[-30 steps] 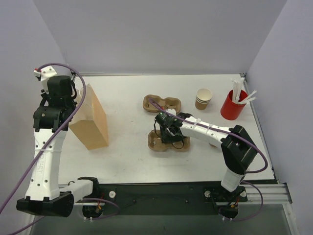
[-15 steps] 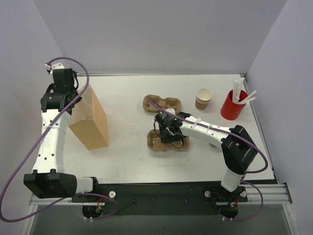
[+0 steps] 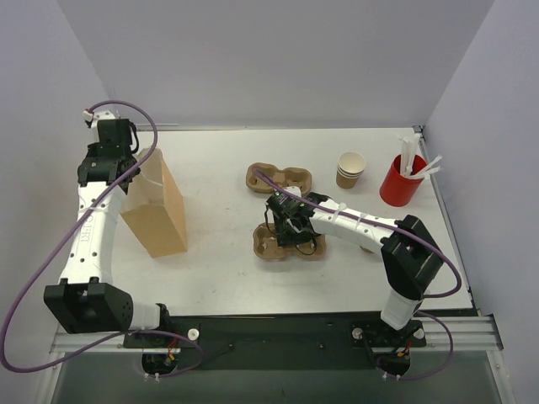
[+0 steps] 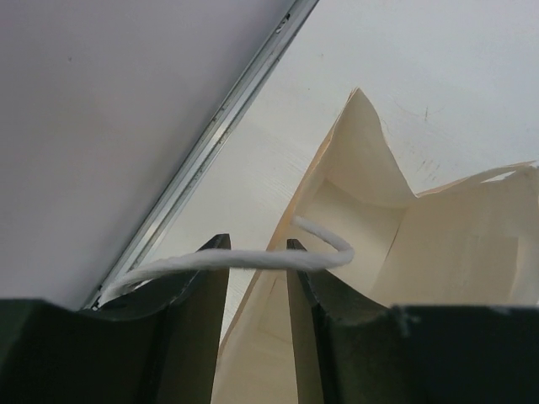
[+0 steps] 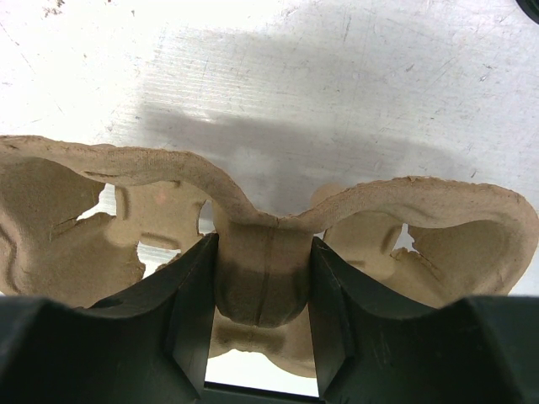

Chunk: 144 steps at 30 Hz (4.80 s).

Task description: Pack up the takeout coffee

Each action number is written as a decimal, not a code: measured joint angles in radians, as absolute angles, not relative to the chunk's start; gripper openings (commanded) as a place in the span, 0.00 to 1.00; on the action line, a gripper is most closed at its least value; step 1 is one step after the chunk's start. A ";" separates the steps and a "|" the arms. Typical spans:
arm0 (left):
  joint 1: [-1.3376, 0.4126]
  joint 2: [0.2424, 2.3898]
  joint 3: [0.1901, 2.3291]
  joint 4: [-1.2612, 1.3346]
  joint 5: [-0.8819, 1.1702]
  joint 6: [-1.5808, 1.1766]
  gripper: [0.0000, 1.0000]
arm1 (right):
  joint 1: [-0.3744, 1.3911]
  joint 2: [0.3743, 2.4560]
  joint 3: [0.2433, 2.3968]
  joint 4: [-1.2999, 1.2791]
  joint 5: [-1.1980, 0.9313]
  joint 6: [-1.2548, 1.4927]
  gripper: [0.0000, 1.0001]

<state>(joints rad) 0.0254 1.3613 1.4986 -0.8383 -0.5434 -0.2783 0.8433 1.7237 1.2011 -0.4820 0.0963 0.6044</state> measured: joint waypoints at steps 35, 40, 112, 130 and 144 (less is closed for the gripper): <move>0.114 1.240 1.356 -0.732 -0.195 -0.231 0.00 | 0.836 1.676 1.200 -0.483 0.097 0.575 0.37; -0.059 1.262 1.406 -0.758 -0.224 -0.110 0.00 | 0.827 1.649 1.202 -0.501 0.105 0.560 0.36; -0.653 1.278 1.282 -0.538 -0.350 0.321 0.28 | 0.764 1.321 1.139 -0.085 0.105 0.415 0.36; -0.653 1.277 1.414 -0.574 -0.343 0.325 0.40 | 0.759 1.403 1.247 -0.125 0.085 0.398 0.36; -0.622 1.262 1.504 -0.592 -0.347 0.332 0.40 | 0.759 1.462 1.302 -0.164 0.060 0.399 0.36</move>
